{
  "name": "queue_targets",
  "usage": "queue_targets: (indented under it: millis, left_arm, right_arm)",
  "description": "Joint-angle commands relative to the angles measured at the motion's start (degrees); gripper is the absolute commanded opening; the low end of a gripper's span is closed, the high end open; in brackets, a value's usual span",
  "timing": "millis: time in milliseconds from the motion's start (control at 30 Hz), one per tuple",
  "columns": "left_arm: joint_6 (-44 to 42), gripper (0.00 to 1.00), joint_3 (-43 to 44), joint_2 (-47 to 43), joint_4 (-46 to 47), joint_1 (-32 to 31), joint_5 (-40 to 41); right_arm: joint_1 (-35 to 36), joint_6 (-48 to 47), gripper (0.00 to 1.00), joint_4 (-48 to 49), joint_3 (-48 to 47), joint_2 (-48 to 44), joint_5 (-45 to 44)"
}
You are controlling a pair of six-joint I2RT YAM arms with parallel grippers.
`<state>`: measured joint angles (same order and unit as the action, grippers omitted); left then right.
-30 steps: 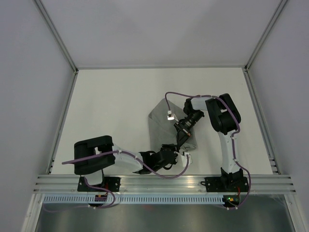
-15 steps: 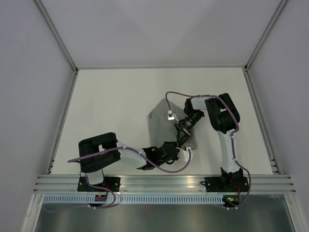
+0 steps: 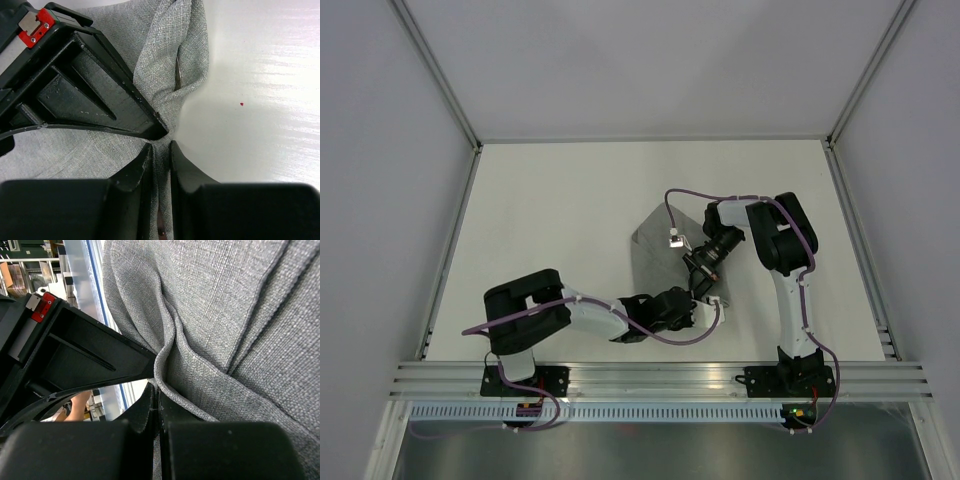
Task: Fold the napkin, place the utensils inside, and roll it up
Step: Roll the napkin with the utensil
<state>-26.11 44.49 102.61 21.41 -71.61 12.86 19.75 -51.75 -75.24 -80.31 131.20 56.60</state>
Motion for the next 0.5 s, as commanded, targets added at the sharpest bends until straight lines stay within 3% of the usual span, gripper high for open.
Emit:
queue_targets:
  millis: [0, 67, 233, 300, 467]
  left_arm:
    - [3.69, 0.07, 1.56, 0.93, -5.85, 1.74, -5.21]
    - [3.87, 0.02, 1.91, 0.75, -7.60, 2.18, -6.79]
    - [6.24, 0.02, 3.41, 0.31, -11.30, 4.20, -12.58]
    - [7.12, 0.02, 4.11, 0.14, -13.05, 4.81, -15.74]
    - [9.67, 0.02, 5.87, 0.05, -16.31, 7.45, -21.56]
  right_arm:
    - [-0.15, -4.68, 0.00, 5.02, -1.25, 1.96, -4.22]
    - [-0.15, -4.77, 0.00, 4.84, -1.42, 1.78, -4.21]
    - [-0.15, -4.51, 0.00, 4.32, -2.13, 0.21, -3.87]
    - [-0.15, -3.98, 0.06, 4.49, -2.30, -0.76, -3.86]
    - [-0.50, -1.17, 0.39, 7.30, -1.95, -7.17, -3.43]
